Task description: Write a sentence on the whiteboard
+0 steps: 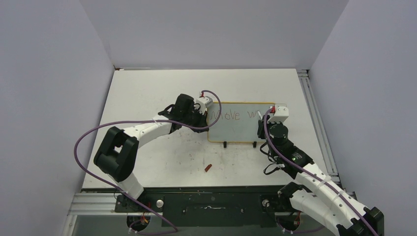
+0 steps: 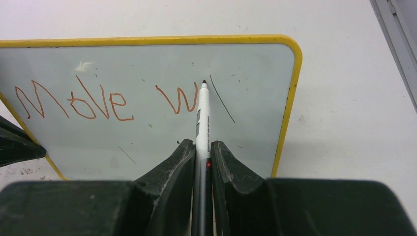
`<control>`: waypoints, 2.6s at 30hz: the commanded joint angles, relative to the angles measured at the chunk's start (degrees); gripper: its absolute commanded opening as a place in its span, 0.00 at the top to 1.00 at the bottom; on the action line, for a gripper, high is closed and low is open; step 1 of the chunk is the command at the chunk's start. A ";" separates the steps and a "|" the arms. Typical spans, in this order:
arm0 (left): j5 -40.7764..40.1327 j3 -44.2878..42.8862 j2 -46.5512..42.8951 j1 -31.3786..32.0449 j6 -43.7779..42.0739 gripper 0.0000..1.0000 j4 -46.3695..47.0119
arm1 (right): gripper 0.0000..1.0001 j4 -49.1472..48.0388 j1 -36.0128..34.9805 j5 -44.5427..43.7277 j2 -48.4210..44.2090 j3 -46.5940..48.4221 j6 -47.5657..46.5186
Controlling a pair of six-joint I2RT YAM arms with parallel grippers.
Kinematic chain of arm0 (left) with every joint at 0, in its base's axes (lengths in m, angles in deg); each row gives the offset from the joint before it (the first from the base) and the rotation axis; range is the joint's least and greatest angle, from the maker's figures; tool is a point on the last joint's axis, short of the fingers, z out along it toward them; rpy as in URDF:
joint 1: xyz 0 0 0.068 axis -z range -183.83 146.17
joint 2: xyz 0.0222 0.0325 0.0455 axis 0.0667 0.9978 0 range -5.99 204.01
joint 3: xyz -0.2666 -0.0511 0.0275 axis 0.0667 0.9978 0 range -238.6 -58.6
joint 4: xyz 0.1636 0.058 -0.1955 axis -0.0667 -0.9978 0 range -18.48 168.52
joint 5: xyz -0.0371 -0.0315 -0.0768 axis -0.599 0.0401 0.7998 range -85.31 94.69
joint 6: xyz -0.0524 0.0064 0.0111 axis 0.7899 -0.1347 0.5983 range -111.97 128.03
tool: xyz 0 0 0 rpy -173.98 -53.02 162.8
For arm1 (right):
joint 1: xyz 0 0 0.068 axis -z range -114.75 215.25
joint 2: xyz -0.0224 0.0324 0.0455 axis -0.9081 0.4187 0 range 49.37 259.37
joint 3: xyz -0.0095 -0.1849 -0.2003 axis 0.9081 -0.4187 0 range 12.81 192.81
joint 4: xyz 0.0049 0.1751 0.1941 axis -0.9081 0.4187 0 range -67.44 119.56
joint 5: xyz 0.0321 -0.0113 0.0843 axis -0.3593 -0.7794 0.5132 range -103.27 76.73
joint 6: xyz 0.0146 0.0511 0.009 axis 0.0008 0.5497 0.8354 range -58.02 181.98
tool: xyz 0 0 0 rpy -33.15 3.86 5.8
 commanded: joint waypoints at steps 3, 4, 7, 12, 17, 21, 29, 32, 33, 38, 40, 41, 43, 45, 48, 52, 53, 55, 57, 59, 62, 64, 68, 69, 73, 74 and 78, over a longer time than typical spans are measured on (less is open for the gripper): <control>-0.72 -1.98 -1.37 0.38 -1.31 0.96 -0.47 | 0.95 -3.01 0.86 -0.86 1.21 0.47 -0.36; -0.67 -2.04 -1.38 0.40 -1.31 0.96 -0.45 | 0.95 -2.86 0.87 -0.82 1.21 0.38 -0.26; -0.68 -2.03 -1.49 0.41 -1.31 0.96 -0.47 | 0.95 -2.16 0.95 -0.64 1.15 0.18 0.31; -0.67 -2.05 -1.55 0.41 -1.23 0.96 -0.49 | 0.95 -0.28 0.98 -0.76 0.14 -0.65 2.19; -0.69 -2.01 -1.59 0.41 -1.30 0.96 -0.47 | 0.95 1.16 0.97 0.14 -0.36 -1.98 4.79; -0.70 -2.06 -1.70 0.40 -1.31 0.96 -0.47 | 0.95 1.74 0.96 0.57 -0.80 -3.29 6.25; -0.70 -2.00 -1.64 0.41 -1.23 0.96 -0.47 | 0.95 2.78 0.91 0.55 -2.36 -3.08 6.34; -0.73 -2.06 -1.55 0.41 -1.22 0.96 -0.52 | 0.95 3.19 0.89 0.71 -4.02 -2.07 5.73; -0.69 -2.02 -1.56 0.41 -1.22 0.96 -0.56 | 0.95 3.38 0.85 0.75 -4.51 -1.71 5.57; -0.77 -2.17 -1.49 0.38 -1.18 0.96 -0.56 | 0.95 2.78 0.76 2.33 -6.41 -0.79 4.28; -0.78 -2.08 -1.50 0.39 -1.22 0.96 -0.56 | 0.95 0.87 0.78 2.07 -7.08 -0.91 3.21; -0.79 -2.07 -1.51 0.40 -1.22 0.96 -0.54 | 0.95 0.11 0.75 1.97 -6.99 -0.78 2.59; -0.82 -2.14 -1.46 0.38 -1.22 0.96 -0.56 | 0.95 -1.42 0.75 1.92 -6.17 -0.08 1.47; -0.80 -2.09 -1.46 0.40 -1.18 0.96 -0.56 | 0.95 -2.67 0.85 1.80 -5.03 0.43 0.53; -0.67 -2.16 -1.54 0.36 -1.22 0.96 -0.56 | 0.95 -4.27 0.86 1.79 -3.74 0.93 -0.39; -0.71 -2.16 -1.48 0.38 -1.24 0.96 -0.51 | 0.95 -5.39 0.88 1.79 -3.23 0.89 -0.73; -0.67 -2.17 -1.46 0.38 -1.27 0.96 -0.55 | 0.95 -5.60 0.84 1.73 -3.12 0.79 -0.80; -0.71 -2.14 -1.46 0.35 -1.23 0.96 -0.54 | 0.95 -5.61 0.89 1.35 -2.80 0.78 -0.99; -0.67 -2.10 -1.46 0.40 -1.22 0.96 -0.57 | 0.95 -5.74 0.83 1.23 -2.46 0.57 -1.21; -0.61 -2.09 -1.38 0.34 -1.27 0.96 -0.53 | 0.95 -5.73 0.82 1.03 -2.17 0.51 -1.39; -0.64 -2.10 -1.31 0.38 -1.23 0.96 -0.49 | 0.95 -6.57 0.89 0.76 -1.58 0.56 -1.59; -0.63 -2.09 -1.29 0.37 -1.24 0.96 -0.40 | 0.95 -7.47 0.89 0.71 -1.30 0.60 -1.76; -0.63 -2.16 -1.28 0.37 -1.30 0.96 -0.50 | 0.95 -7.69 0.93 0.30 -0.84 0.51 -1.88; -0.65 -2.14 -1.28 0.32 -1.28 0.96 -0.50 | 0.95 -7.75 0.96 0.27 -0.67 0.48 -1.90; -0.51 -2.17 -1.28 0.36 -1.31 0.96 -0.56 | 0.95 -8.12 0.93 -0.21 -0.41 0.30 -1.90; -0.52 -2.19 -1.28 0.37 -1.31 0.96 -0.50 | 0.95 -8.12 0.96 -0.32 -0.23 0.25 -1.88; -0.45 -2.22 -1.42 0.38 -1.30 0.96 -0.53 | 0.95 -8.21 1.07 -0.44 0.62 0.17 -1.92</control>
